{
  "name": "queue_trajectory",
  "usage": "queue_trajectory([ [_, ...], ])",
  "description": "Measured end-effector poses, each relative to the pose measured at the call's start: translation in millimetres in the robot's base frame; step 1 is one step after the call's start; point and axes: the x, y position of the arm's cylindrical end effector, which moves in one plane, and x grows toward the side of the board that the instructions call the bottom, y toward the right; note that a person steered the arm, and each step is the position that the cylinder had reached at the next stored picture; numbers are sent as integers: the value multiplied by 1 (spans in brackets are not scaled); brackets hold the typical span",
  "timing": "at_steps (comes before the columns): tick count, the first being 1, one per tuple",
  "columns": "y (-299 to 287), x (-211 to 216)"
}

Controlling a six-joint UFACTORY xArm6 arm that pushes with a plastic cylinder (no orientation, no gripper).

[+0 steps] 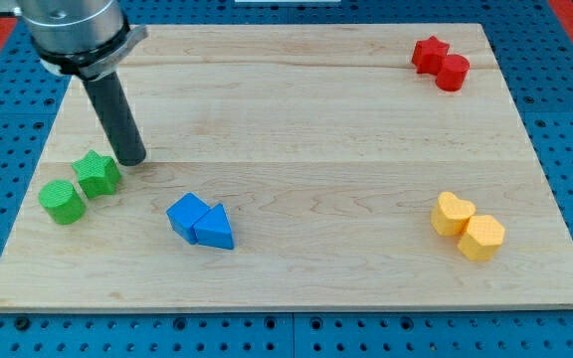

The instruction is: Move red star towards center

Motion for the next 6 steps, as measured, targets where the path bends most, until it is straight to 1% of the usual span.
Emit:
queue_trajectory([
  [2,-5,2],
  [4,8,-6],
  [5,77,-14],
  [6,174,-47],
])
